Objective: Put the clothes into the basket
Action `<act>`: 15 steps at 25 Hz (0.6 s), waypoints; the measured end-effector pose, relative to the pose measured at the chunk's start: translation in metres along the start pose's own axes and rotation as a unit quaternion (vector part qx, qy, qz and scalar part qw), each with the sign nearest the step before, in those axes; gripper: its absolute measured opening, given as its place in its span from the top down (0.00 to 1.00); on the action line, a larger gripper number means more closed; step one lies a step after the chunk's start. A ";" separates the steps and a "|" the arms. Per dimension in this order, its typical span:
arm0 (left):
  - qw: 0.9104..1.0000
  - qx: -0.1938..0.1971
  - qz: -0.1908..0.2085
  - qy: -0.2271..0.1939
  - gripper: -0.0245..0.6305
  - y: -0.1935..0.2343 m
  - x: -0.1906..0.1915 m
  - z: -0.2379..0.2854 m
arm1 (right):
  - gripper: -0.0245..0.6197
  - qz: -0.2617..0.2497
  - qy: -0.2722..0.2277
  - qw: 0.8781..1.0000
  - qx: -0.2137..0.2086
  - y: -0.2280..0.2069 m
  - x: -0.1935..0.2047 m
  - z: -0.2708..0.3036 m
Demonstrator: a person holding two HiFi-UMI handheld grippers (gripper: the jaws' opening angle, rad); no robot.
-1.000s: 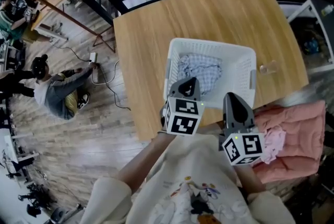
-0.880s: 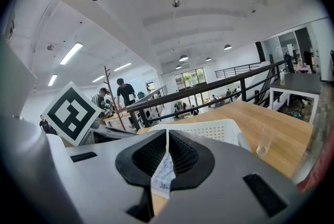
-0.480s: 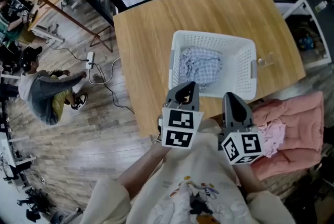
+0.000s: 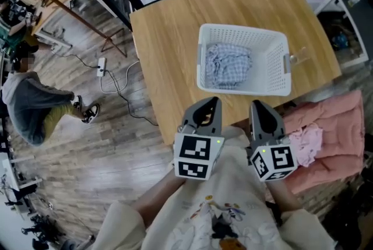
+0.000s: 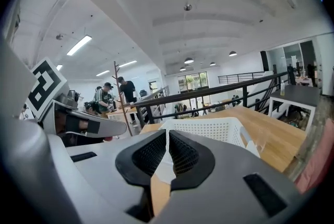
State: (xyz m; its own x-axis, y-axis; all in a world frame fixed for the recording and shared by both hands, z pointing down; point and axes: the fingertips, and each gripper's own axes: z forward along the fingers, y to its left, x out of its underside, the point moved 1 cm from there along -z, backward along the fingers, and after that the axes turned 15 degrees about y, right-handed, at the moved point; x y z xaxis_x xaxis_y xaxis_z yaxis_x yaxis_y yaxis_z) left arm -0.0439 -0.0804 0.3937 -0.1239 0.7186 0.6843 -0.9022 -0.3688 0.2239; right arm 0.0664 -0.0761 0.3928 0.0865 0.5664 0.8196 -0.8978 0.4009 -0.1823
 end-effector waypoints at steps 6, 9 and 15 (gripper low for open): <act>1.000 0.018 -0.007 0.013 0.96 -0.007 0.032 -0.014 | 0.91 -0.010 -0.013 1.000 0.015 0.009 -0.001 -0.022; 1.000 0.026 -0.007 0.007 0.96 -0.008 0.042 -0.024 | 0.91 -0.011 -0.013 1.000 0.011 0.020 -0.002 -0.032; 0.999 0.040 -0.004 0.013 0.96 -0.011 0.067 -0.034 | 0.91 -0.021 -0.039 0.999 0.001 0.050 0.000 -0.056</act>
State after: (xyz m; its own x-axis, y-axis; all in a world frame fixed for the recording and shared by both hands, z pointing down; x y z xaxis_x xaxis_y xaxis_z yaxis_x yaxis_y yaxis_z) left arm -0.0565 -0.0079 0.4137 -0.1285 0.7360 0.6646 -0.8672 -0.4085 0.2848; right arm 0.0454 -0.0153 0.3534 0.0907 0.4903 0.8668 -0.8951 0.4217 -0.1449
